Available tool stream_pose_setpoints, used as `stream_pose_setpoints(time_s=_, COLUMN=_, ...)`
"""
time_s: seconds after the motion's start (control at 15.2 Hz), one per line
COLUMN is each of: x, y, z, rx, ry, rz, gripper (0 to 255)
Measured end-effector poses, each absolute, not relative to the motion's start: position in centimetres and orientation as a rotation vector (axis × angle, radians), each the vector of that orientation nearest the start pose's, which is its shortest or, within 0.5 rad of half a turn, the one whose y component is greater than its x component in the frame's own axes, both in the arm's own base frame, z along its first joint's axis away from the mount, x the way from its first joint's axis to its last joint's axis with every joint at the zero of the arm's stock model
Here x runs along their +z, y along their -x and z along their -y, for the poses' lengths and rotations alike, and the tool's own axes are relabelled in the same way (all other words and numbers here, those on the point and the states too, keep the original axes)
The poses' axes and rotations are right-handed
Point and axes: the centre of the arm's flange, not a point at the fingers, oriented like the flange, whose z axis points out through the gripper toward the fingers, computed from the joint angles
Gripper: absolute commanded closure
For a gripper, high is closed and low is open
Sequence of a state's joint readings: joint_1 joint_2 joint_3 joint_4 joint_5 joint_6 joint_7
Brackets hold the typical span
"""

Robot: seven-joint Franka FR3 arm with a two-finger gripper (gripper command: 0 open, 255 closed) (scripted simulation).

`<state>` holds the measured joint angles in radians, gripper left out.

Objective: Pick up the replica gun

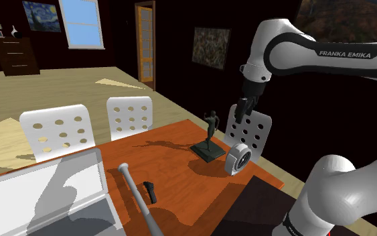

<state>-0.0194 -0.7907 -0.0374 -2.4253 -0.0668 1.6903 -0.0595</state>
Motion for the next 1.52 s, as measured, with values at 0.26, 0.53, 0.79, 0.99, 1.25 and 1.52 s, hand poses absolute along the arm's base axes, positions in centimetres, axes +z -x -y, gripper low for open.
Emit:
stream_pose_setpoints(time_s=0.26, x=55.3, y=-33.4, z=1.4, rx=-0.045, ry=3.177, rz=0.006, gripper=0)
stream_pose_setpoints(time_s=0.53, x=52.1, y=-37.1, z=-0.8, rx=0.029, ry=3.165, rz=-0.041, gripper=0)
stream_pose_setpoints(time_s=0.79, x=48.5, y=-40.9, z=-3.4, rx=0.103, ry=3.148, rz=-0.089, gripper=0)
stream_pose_setpoints(time_s=0.99, x=45.7, y=-43.6, z=-5.3, rx=0.158, ry=3.135, rz=-0.125, gripper=0)
stream_pose_setpoints(time_s=1.25, x=42.1, y=-47.3, z=-7.5, rx=0.232, ry=3.115, rz=-0.172, gripper=0)
stream_pose_setpoints(time_s=1.52, x=38.5, y=-50.6, z=-9.4, rx=0.304, ry=3.092, rz=-0.219, gripper=0)
